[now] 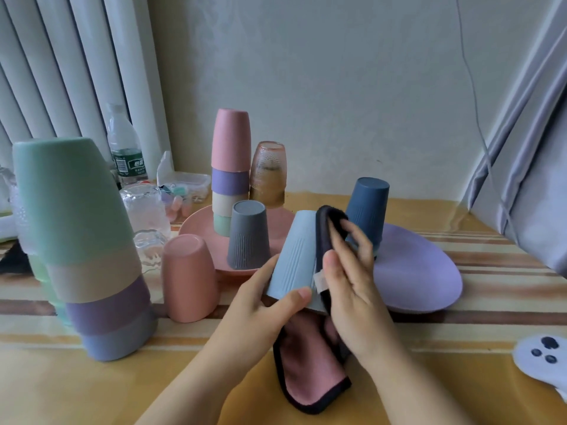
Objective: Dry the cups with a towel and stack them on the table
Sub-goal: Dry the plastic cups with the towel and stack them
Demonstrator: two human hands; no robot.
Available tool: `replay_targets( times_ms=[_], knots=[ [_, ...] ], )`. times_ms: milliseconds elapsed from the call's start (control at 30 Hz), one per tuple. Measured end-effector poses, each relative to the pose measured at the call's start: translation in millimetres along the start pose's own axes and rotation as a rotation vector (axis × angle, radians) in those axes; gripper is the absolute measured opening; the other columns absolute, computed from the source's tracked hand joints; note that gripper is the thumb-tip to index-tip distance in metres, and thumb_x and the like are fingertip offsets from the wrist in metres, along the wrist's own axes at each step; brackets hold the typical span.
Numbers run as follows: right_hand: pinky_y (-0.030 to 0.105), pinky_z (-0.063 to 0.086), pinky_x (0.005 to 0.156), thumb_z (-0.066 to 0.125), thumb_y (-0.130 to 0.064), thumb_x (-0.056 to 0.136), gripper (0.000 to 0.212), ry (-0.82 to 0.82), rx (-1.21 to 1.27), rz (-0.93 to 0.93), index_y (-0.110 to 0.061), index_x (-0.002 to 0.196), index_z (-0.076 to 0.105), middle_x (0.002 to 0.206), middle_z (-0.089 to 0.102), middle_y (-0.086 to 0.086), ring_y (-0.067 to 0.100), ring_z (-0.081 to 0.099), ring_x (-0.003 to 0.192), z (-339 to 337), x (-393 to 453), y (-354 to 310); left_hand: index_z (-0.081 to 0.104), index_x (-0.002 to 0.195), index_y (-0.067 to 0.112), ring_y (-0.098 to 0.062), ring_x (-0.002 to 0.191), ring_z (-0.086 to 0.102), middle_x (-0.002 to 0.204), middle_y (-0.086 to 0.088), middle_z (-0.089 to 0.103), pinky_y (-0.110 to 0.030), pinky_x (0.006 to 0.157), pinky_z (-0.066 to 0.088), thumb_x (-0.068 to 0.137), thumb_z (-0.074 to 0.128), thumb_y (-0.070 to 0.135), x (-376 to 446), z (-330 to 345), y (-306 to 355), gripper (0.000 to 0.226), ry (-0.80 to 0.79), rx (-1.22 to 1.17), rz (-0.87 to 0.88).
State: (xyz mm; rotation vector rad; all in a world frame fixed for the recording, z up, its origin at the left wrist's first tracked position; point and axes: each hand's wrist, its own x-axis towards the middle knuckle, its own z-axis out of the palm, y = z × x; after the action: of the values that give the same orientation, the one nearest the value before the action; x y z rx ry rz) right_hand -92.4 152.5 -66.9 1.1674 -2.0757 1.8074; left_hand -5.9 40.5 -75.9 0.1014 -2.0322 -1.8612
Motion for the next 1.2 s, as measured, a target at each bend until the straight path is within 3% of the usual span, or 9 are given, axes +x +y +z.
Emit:
replay_targets(
  times_ms=[167,300,433,533,633,833,967,1067,1200],
  knots=[
    [0.012,0.018,0.113,0.034,-0.046,0.093,0.031,-0.042,0.12,0.119,-0.056,0.122,0.032,0.144,0.028,-0.032,-0.017,0.021,0.133,-11,4,-7,0.058,0.129,0.026,-0.013,0.115,0.062,0.122,0.005,0.068,-0.031,0.1,0.048,0.077,0.066,0.038,0,0,-7,0.054,-0.094,-0.123,-0.052],
    [0.027,0.023,0.117,0.036,-0.051,0.09,0.034,-0.072,0.238,0.246,-0.061,0.122,0.034,0.14,0.035,-0.036,-0.014,0.029,0.132,-8,1,-7,0.059,0.128,0.024,-0.02,0.112,0.064,0.12,-0.003,0.069,-0.033,0.095,0.05,0.071,0.063,0.045,3,-1,-15,0.062,-0.069,-0.192,-0.059],
    [-0.002,0.034,0.091,0.034,-0.023,0.101,0.036,-0.13,0.294,0.279,-0.052,0.121,0.031,0.101,0.044,-0.059,-0.035,0.04,0.101,0,-3,-12,0.065,0.118,0.021,-0.021,0.095,0.069,0.11,-0.01,0.071,-0.03,0.077,0.053,0.068,0.062,0.046,7,-3,-16,0.056,0.04,-0.303,-0.064],
    [-0.01,0.024,0.087,0.033,-0.019,0.101,0.04,-0.205,0.205,0.26,-0.054,0.119,0.026,0.107,0.032,-0.06,-0.041,0.026,0.103,6,-10,-13,0.061,0.119,0.016,-0.018,0.095,0.07,0.105,-0.007,0.073,-0.042,0.088,0.052,0.068,0.065,0.043,11,-9,-15,0.057,0.148,-0.375,-0.08],
    [-0.012,0.021,0.079,0.034,-0.021,0.101,0.039,-0.247,0.185,0.28,-0.056,0.114,0.026,0.094,0.031,-0.067,-0.044,0.024,0.099,12,-16,-14,0.06,0.12,0.017,-0.019,0.096,0.071,0.105,-0.009,0.073,-0.054,0.086,0.051,0.073,0.06,0.044,12,-18,-13,0.054,0.18,-0.383,-0.082],
    [-0.002,0.023,0.099,0.038,-0.042,0.09,0.032,-0.14,0.318,0.256,-0.054,0.119,0.037,0.116,0.036,-0.058,-0.026,0.027,0.124,6,-10,-14,0.07,0.102,0.018,-0.014,0.092,0.07,0.099,-0.006,0.074,-0.025,0.077,0.057,0.069,0.064,0.044,11,-14,-14,0.042,0.081,-0.322,-0.055],
    [0.029,0.025,0.114,0.048,-0.05,0.09,0.031,-0.052,0.487,0.293,-0.054,0.121,0.052,0.135,0.047,-0.031,-0.006,0.035,0.133,-3,-3,-6,0.067,0.112,0.012,-0.026,0.102,0.063,0.11,-0.018,0.067,-0.035,0.091,0.051,0.076,0.06,0.047,9,-14,-12,0.05,-0.108,-0.352,-0.037],
    [0.05,0.036,0.109,0.049,-0.05,0.091,0.042,-0.02,0.659,0.447,-0.026,0.125,0.06,0.126,0.063,0.001,0.019,0.053,0.124,-9,-2,-1,0.059,0.124,0.006,-0.034,0.111,0.052,0.126,-0.034,0.051,-0.047,0.102,0.037,0.076,0.069,0.057,4,-5,-12,0.07,-0.246,-0.405,-0.036],
    [0.05,0.034,0.11,0.051,-0.051,0.086,0.055,-0.047,0.724,0.46,-0.023,0.133,0.053,0.134,0.057,0.006,0.022,0.05,0.128,-6,-4,1,0.055,0.13,0.009,-0.037,0.107,0.055,0.128,-0.028,0.055,-0.05,0.095,0.037,0.07,0.071,0.058,8,-4,-12,0.078,-0.063,-0.494,-0.106]
  ],
)
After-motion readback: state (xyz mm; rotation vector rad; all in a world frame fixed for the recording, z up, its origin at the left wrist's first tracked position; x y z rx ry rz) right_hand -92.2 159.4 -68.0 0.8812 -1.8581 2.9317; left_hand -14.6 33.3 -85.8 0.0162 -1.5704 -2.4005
